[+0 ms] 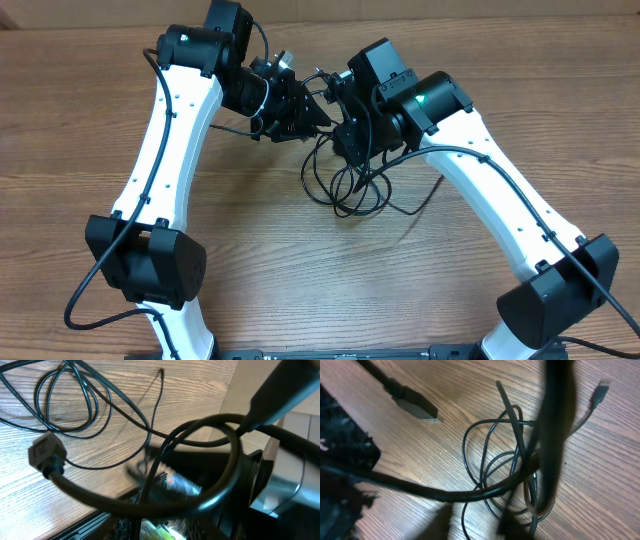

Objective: Untangle cables

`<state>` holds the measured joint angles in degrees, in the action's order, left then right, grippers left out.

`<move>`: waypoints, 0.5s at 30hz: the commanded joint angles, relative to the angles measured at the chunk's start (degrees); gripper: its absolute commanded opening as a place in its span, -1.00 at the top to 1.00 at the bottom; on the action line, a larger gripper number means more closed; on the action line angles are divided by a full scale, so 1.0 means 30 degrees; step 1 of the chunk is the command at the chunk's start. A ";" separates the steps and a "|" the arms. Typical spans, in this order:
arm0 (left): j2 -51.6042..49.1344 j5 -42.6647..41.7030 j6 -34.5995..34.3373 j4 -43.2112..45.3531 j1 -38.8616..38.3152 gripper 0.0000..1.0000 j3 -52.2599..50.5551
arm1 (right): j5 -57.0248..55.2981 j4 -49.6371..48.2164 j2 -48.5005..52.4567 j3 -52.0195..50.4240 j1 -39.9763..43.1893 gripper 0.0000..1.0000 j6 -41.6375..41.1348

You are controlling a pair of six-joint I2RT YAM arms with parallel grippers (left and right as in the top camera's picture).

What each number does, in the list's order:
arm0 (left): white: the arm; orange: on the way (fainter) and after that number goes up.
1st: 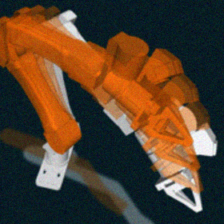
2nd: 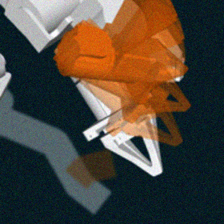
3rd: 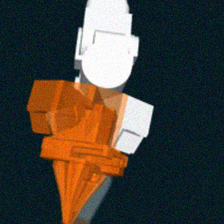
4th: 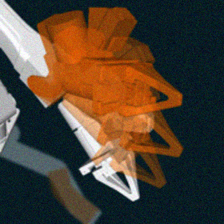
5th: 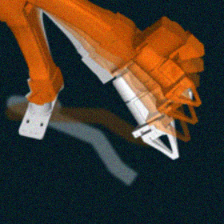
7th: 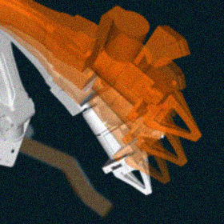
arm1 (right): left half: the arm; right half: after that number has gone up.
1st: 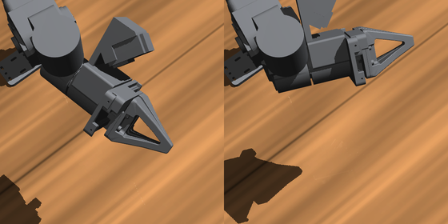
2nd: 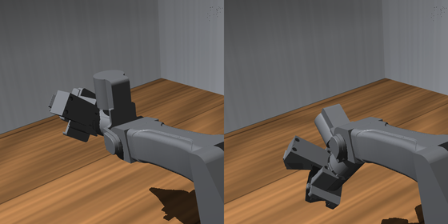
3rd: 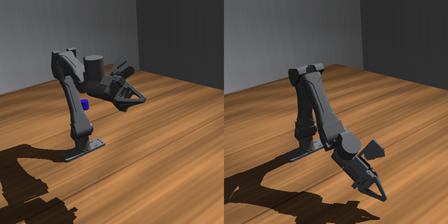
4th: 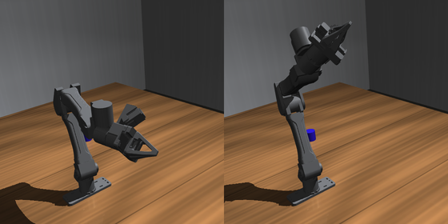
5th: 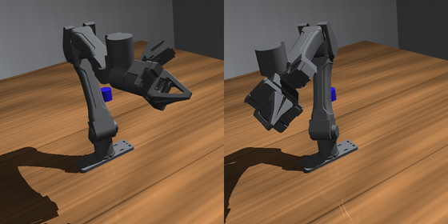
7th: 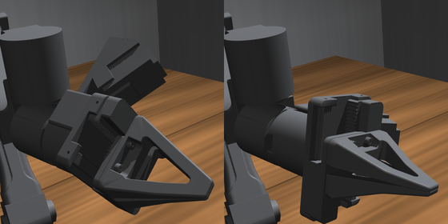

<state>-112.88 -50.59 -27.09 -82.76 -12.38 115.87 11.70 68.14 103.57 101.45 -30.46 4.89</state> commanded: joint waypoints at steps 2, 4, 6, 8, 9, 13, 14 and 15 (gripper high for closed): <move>-0.0080 0.0262 0.0029 -0.0044 -0.0087 0.92 0.0459 | -0.0182 -0.0226 -0.0095 -0.0058 -0.0036 0.93 -0.0685; -0.0080 0.1209 0.0029 -0.0036 -0.0087 0.91 0.0459 | -0.0175 -0.0189 -0.0146 0.0102 -0.0036 0.93 -0.1180; -0.0080 0.2754 0.0015 -0.0036 -0.0087 0.88 0.0459 | -0.0131 0.0029 -0.0364 0.0495 -0.0036 0.93 -0.1778; -0.0087 0.4641 0.0000 -0.0044 -0.0095 0.88 0.0459 | 0.0233 0.0401 -0.0729 0.0984 -0.0036 0.93 -0.1785; -0.0087 0.5654 -0.0073 -0.0044 -0.0095 0.86 0.0452 | 0.0474 0.0670 -0.0984 0.1333 -0.0036 0.93 -0.1785; -0.0087 0.8575 -0.0437 -0.0058 -0.0095 0.83 0.0444 | 0.0962 0.1741 -0.2331 0.2849 -0.0036 0.93 -0.1778; -0.0087 0.9071 -0.0561 -0.0058 -0.0095 0.83 0.0437 | 0.1100 0.2011 -0.2769 0.3279 -0.0036 0.93 -0.1770; -0.0087 0.9457 -0.0663 -0.0051 -0.0095 0.82 0.0430 | 0.1304 0.2251 -0.3228 0.3636 -0.0036 0.93 -0.1763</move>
<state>-112.88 -31.35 -27.44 -82.76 -12.38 115.92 13.19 74.30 101.47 106.56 -30.48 -0.01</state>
